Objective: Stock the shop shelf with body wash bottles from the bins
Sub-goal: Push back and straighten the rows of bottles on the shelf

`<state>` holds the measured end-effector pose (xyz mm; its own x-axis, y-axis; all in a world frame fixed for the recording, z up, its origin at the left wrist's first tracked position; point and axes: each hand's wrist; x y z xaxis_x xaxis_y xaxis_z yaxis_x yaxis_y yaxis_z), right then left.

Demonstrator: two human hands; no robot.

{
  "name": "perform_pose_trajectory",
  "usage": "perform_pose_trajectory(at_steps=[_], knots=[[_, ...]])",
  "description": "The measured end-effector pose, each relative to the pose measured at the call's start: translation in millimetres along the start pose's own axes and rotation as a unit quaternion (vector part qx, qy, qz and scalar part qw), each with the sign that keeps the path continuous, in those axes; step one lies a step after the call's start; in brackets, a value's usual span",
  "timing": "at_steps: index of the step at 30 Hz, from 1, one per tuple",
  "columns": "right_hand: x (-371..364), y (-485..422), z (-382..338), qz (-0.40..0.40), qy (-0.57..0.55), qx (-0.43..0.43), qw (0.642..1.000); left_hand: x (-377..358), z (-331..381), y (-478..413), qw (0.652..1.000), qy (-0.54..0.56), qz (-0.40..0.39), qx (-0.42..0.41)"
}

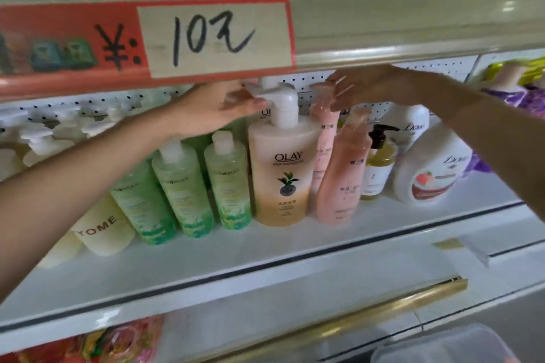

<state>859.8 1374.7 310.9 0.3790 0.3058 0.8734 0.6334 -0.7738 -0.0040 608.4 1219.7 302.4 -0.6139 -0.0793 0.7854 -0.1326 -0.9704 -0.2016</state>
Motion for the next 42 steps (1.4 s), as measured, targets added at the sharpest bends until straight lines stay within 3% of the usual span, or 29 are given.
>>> perform_pose_trajectory(at_steps=[3, 6, 11, 18, 28, 38, 42], knots=[[-18, -6, 4, 0.031, -0.045, -0.045, 0.997, -12, 8, -4, 0.998, -0.025, -0.058, 0.026], [-33, -13, 10, 0.035, -0.016, -0.022, 0.999, -25, 9, -9, 0.993, -0.053, -0.091, 0.058], [-42, -18, 21, 0.073, -0.028, -0.012, 0.997, -36, 4, -12, 0.993, -0.061, -0.054, 0.087], [-44, -40, 28, 0.121, 0.077, -0.011, 0.99, -36, 1, -12, 0.992, -0.053, -0.047, 0.109], [-41, -57, 28, 0.109, 0.059, -0.013, 0.992, -38, -2, -12, 0.992, -0.013, -0.043, 0.116], [-37, -53, 31, 0.055, -0.083, -0.015, 0.995, -39, -4, -12, 0.991, -0.025, -0.039, 0.122], [-38, -51, 34, 0.056, -0.066, 0.001, 0.996, -39, -5, -13, 0.992, -0.022, -0.041, 0.115]])
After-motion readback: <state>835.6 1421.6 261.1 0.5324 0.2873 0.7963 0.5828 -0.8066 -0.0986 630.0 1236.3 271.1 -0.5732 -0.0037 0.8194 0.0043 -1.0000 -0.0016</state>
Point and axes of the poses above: each hand's wrist, its own y-axis away from the middle knuckle, its own x-axis out of the back of the hand, z = x × y, and after that the axes turned 2 degrees about z, right-handed
